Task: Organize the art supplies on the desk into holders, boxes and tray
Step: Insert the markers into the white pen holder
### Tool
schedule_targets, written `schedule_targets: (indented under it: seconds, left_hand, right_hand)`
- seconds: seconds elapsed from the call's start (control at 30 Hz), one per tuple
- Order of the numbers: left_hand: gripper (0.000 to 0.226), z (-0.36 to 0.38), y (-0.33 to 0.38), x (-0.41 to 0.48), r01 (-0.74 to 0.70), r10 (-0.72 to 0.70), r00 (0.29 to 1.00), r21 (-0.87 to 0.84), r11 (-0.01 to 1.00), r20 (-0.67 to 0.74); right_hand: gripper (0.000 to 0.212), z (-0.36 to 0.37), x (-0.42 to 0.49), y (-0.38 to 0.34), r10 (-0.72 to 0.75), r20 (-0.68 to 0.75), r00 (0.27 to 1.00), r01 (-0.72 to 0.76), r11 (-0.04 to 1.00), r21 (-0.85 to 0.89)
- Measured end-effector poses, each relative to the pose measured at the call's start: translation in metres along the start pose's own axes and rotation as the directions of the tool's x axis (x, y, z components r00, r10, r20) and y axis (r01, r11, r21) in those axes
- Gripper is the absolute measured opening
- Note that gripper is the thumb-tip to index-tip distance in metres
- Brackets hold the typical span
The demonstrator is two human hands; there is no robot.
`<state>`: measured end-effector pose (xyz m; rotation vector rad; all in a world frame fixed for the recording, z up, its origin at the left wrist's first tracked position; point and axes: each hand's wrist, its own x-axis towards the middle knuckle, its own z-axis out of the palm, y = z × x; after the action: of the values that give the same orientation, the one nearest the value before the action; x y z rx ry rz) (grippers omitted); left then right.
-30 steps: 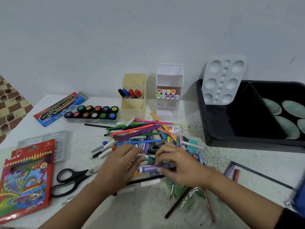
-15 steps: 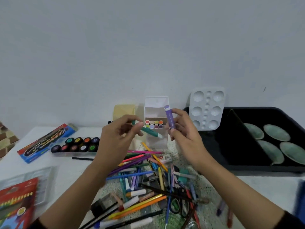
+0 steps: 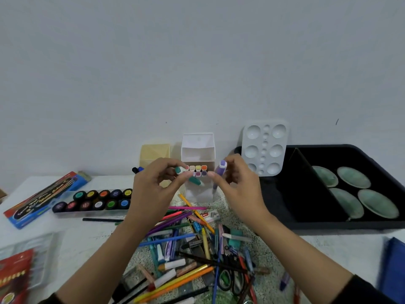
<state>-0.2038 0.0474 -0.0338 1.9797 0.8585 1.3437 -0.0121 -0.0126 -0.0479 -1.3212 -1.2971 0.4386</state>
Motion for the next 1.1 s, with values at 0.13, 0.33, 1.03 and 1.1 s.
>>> schedule_targets:
  seconds: [0.13, 0.33, 1.03, 1.1]
  left_hand:
    - [0.014, 0.000, 0.002, -0.003, 0.027, -0.028, 0.999, -0.034, 0.999, -0.035]
    - [0.015, -0.004, 0.012, -0.003, 0.006, -0.015, 0.995, -0.096, 0.995, -0.098]
    - [0.027, -0.013, -0.003, 0.001, -0.249, 0.292, 0.945, 0.250, 0.936, -0.150]
    - [0.025, -0.011, -0.001, 0.005, -0.266, 0.314, 0.939, 0.280, 0.922, -0.142]
  right_hand:
    - [0.020, -0.001, 0.001, -0.002, -0.119, -0.058, 0.991, 0.117, 0.992, -0.037]
    - [0.013, -0.002, 0.010, 0.002, -0.300, -0.151, 0.942, 0.275, 0.947, -0.165]
    - [0.029, -0.003, 0.036, 0.022, -0.339, 0.174, 0.925, 0.373, 0.712, -0.595]
    - [0.040, 0.000, 0.040, 0.021, -0.349, 0.147, 0.925, 0.361, 0.698, -0.618]
